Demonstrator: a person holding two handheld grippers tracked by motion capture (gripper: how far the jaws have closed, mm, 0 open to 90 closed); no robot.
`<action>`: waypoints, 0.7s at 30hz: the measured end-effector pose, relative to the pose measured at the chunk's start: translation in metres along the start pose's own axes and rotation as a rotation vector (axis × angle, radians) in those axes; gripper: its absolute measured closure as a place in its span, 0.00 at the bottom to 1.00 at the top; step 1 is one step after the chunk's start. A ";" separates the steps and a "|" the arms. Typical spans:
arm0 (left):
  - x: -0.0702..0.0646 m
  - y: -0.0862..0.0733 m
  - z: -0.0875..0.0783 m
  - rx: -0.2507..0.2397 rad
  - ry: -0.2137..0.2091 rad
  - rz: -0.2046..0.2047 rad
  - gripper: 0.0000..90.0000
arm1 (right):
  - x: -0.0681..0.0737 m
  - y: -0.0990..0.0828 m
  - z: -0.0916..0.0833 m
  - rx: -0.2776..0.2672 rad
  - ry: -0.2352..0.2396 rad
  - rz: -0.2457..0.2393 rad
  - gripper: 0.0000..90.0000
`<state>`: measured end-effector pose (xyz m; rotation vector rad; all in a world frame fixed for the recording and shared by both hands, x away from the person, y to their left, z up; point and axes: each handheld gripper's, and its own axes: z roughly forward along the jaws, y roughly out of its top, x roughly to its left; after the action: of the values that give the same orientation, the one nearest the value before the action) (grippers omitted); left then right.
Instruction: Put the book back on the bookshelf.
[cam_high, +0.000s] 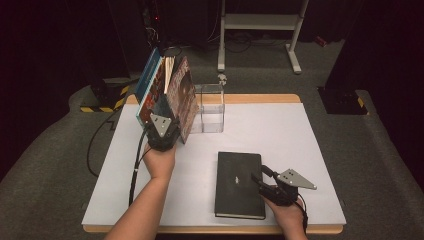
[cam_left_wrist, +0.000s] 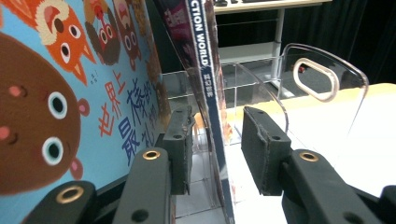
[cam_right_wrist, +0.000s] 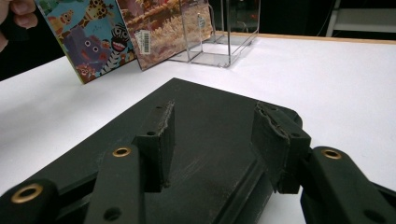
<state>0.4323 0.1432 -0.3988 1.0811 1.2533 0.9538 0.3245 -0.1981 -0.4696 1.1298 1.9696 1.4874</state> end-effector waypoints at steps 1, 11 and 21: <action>0.000 0.000 -0.001 -0.001 -0.003 0.000 0.71 | 0.000 0.000 0.000 0.001 0.000 -0.002 0.55; -0.003 -0.010 -0.024 0.017 -0.085 0.007 0.67 | 0.000 0.000 0.000 0.003 -0.002 -0.003 0.55; -0.007 -0.021 -0.055 0.048 -0.220 -0.050 0.62 | -0.001 -0.001 0.001 0.013 -0.012 -0.016 0.54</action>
<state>0.3768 0.1367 -0.4179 1.1538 1.1214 0.7479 0.3253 -0.1981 -0.4710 1.1225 1.9784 1.4591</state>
